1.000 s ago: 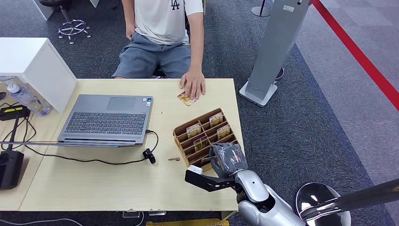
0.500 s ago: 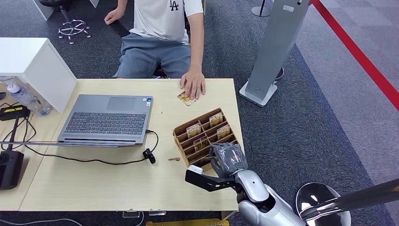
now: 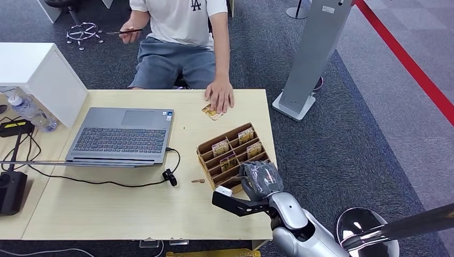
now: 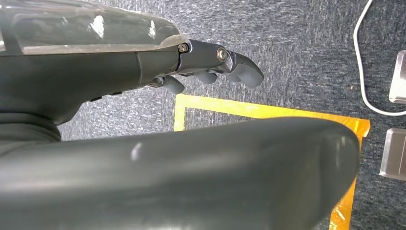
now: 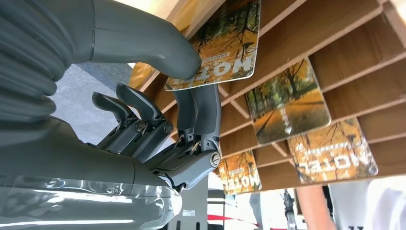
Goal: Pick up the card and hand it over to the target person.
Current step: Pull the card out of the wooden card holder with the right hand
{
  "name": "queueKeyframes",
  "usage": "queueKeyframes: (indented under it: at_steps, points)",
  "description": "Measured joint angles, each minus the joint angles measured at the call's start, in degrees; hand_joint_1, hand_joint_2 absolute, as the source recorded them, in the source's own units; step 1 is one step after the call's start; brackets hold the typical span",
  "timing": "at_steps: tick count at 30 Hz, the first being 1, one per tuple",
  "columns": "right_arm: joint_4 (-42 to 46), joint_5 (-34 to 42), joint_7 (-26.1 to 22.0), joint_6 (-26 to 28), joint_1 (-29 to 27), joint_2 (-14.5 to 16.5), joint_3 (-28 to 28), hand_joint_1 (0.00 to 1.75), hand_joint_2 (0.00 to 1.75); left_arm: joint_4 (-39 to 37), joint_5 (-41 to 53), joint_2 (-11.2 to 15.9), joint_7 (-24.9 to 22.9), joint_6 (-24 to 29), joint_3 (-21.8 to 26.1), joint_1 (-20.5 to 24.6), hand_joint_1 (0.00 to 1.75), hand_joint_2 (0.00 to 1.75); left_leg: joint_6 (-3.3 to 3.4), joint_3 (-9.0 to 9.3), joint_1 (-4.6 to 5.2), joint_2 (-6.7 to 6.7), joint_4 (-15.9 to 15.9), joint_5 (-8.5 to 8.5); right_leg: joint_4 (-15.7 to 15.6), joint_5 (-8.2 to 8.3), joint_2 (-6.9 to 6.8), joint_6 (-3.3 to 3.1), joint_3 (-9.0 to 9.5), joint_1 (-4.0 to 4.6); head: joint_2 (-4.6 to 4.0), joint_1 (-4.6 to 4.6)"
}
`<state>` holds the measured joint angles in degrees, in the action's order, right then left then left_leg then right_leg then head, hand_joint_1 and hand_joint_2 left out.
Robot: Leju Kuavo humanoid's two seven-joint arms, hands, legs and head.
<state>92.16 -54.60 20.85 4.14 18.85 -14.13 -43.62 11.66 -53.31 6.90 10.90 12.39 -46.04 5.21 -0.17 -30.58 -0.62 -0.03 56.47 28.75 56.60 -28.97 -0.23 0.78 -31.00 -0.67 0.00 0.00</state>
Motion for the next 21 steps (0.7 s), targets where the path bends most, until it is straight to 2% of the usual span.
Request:
queueKeyframes:
  at_steps: [6,10,16,21]
  points:
    - [14.27,8.20,-0.52,-5.29,5.25,-5.42,2.83,1.75,1.75,-0.02,-0.38,0.22,0.72,-0.67,-0.45,0.02,0.00,0.00,0.01,-0.13,0.03,0.02,0.12,0.02,0.12,-0.02,0.02,0.03,-0.14,-0.04,0.00,0.00]
    - [20.06,12.02,-0.44,-6.64,9.11,-7.05,3.75,1.75,1.75,0.01,-0.59,0.16,0.86,-0.77,-0.69,0.01,0.00,0.00,0.01,-0.16,0.05,0.04,0.16,0.03,0.17,-0.02,0.04,0.03,-0.19,-0.05,0.00,0.00]
    - [21.11,16.29,-3.49,-1.93,9.30,-6.67,4.81,1.75,1.75,0.01,-0.85,-0.59,0.53,-0.79,-1.05,0.01,0.00,0.00,0.01,-0.01,0.02,-0.06,0.05,0.01,0.02,-0.03,-0.06,0.01,0.00,-0.02,0.00,0.00]
    - [15.07,16.01,-7.60,5.61,8.04,-3.89,3.40,1.75,1.75,0.08,-1.09,-0.98,0.33,-0.32,-1.33,0.01,0.00,0.00,0.00,0.12,0.00,0.02,-0.07,-0.02,-0.10,0.03,0.02,0.01,0.12,0.00,0.00,0.00]
